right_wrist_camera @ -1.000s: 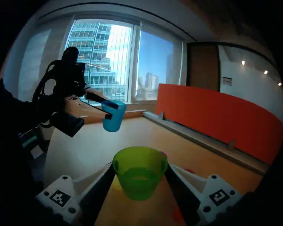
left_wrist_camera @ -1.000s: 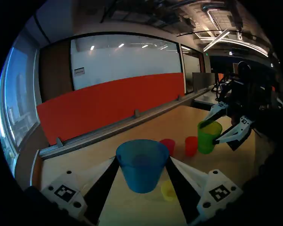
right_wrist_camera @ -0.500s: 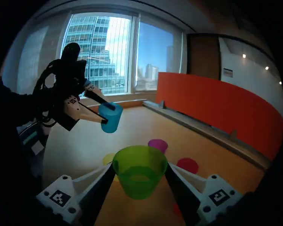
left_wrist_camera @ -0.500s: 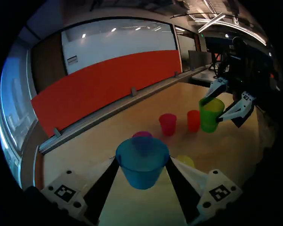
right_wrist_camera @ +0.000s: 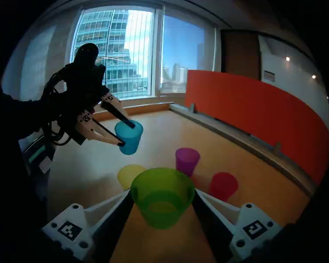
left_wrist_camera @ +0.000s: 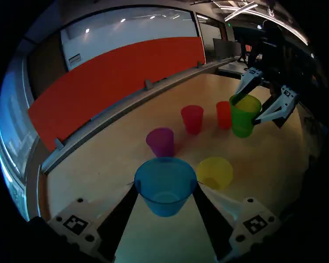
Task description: Pour water
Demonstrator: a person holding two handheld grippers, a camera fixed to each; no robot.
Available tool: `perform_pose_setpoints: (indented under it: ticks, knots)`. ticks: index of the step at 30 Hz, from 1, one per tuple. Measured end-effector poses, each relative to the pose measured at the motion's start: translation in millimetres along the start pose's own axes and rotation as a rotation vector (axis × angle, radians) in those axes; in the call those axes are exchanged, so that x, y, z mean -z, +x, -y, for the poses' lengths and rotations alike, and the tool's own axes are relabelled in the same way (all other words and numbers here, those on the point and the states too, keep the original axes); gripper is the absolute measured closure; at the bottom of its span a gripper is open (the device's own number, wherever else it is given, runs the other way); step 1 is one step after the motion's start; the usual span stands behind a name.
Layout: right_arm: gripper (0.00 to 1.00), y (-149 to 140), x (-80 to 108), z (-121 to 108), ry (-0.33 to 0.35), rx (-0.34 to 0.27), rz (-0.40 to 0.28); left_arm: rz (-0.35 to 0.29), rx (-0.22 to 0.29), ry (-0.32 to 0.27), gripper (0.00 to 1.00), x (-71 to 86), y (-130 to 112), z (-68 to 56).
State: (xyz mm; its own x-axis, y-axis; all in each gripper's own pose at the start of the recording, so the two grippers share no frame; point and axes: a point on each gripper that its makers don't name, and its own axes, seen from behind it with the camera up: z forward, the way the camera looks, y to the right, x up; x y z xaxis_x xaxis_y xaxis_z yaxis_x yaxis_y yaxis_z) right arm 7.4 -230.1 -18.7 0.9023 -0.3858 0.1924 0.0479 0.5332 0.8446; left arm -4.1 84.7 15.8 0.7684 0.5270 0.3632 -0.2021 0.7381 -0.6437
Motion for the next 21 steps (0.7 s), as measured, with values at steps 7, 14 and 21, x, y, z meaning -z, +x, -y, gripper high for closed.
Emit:
perform_pose_setpoints:
  ticks: [7,14,21]
  knots:
    - [0.08,-15.1,-9.6,-1.4,0.005,-0.004,0.048,0.048,-0.006,-0.027,0.13,-10.5,-17.6,-4.0]
    - [0.08,-25.1,-16.0,-2.2,0.011,-0.010,0.080,0.090,-0.009,-0.053,0.13,-19.9,-35.0,-9.3]
    - [0.08,-35.2,-19.9,-3.0,0.016,-0.011,0.105,0.106,0.011,-0.076,0.14,-28.2,-46.0,-13.1]
